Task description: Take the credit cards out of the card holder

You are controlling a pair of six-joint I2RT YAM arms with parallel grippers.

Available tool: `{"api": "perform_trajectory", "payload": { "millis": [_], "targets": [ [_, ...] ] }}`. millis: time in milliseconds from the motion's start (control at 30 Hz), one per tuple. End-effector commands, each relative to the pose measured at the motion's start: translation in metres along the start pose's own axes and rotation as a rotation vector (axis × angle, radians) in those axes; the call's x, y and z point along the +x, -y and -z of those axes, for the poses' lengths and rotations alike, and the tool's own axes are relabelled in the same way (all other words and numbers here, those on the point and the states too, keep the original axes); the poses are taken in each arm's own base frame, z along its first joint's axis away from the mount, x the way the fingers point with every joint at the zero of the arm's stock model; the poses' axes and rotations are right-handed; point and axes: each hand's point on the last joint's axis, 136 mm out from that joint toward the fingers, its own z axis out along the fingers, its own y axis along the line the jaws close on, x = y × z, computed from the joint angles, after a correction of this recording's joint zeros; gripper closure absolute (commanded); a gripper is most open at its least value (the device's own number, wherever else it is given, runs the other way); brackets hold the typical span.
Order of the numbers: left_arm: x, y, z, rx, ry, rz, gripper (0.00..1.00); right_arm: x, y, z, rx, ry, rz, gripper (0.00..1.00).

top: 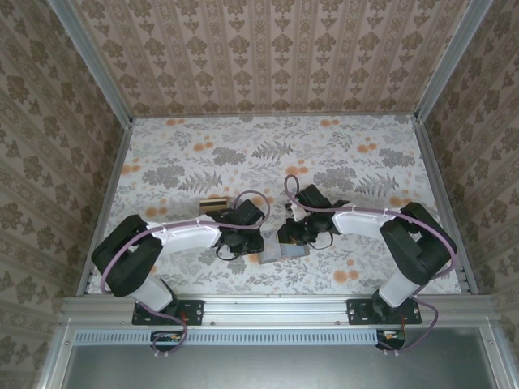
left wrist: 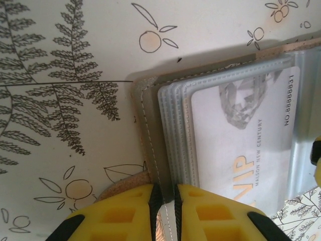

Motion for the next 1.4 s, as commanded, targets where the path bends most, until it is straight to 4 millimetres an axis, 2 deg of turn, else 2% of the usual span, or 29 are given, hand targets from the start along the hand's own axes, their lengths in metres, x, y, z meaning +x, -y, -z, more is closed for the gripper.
{"api": "perform_trajectory", "payload": {
  "millis": [0, 267, 733, 800, 867, 900, 1367],
  "targets": [
    [0.002, -0.009, -0.004, -0.057, -0.015, -0.013, 0.81, -0.004, -0.011, -0.004, -0.041, -0.011, 0.013, 0.78],
    [0.003, -0.007, -0.006, -0.065, -0.022, -0.023, 0.81, -0.001, -0.004, -0.01, -0.023, -0.03, 0.0, 0.77],
    [0.005, -0.003, -0.008, -0.057, -0.031, -0.037, 0.83, 0.0, -0.013, -0.015, -0.087, -0.046, -0.006, 0.82],
    [0.005, -0.002, -0.009, -0.056, -0.032, -0.039, 0.83, 0.0, -0.013, -0.015, -0.09, -0.048, -0.008, 0.86],
    [0.005, -0.001, -0.009, -0.056, -0.035, -0.041, 0.84, 0.001, -0.013, -0.015, -0.089, -0.049, -0.008, 0.98],
    [0.005, -0.001, -0.009, -0.058, -0.034, -0.04, 0.85, 0.001, -0.012, -0.014, -0.084, -0.047, -0.01, 1.0],
    [0.01, -0.015, -0.006, -0.102, -0.035, -0.021, 0.9, 0.005, 0.013, 0.004, -0.028, -0.003, -0.038, 1.0]
  ]
}}
